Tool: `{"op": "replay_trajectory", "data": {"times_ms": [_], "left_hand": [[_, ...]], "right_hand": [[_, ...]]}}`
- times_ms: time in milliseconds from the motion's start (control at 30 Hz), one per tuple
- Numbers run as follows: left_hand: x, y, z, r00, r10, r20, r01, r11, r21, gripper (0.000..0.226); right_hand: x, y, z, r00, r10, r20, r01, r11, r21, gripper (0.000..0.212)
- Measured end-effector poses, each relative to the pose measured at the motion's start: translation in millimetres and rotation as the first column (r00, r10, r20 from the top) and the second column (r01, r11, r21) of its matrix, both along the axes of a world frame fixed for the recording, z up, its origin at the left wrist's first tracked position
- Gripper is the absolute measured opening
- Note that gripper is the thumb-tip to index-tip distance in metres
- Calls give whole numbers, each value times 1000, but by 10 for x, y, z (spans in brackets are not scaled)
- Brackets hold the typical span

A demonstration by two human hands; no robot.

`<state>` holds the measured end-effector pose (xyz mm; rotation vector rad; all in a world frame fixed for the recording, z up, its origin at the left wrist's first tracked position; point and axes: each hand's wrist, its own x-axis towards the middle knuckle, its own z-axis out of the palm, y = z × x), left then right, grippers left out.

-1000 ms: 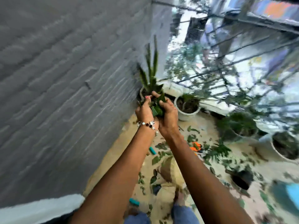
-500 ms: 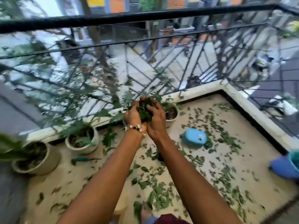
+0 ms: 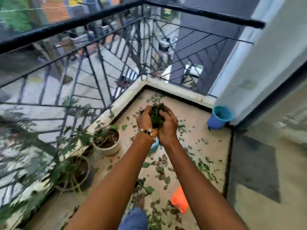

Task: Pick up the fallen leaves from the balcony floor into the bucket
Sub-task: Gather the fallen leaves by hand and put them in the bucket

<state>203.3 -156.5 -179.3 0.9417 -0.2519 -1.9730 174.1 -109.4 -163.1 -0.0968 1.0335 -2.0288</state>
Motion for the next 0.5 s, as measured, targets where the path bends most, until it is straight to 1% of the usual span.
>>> {"op": "replay_trajectory", "data": {"times_ms": [100,200,333,400,500], "left_hand": [[-526,-266,-63,990,-140,-22,140,990,12,15],[-966,-486,-99,971,-233,-44,236,970,56,17],[-1611,-672,-109,928,-357,-103,365,928,75,22],[-1953,-739,-160,903,-416,-112,426,900,96,20],[-2538,-819,-264,856,-506,-107,515,853,84,17]], "right_hand": [[-468,-232,-44,991,-131,26,131,991,22,30],[-859,-420,-63,976,-207,64,205,978,40,33],[-1416,-617,-82,940,-326,98,325,945,33,34],[-1750,-647,-102,916,-390,90,386,921,56,31],[-2263,-694,-146,883,-465,71,458,884,90,24]]}}
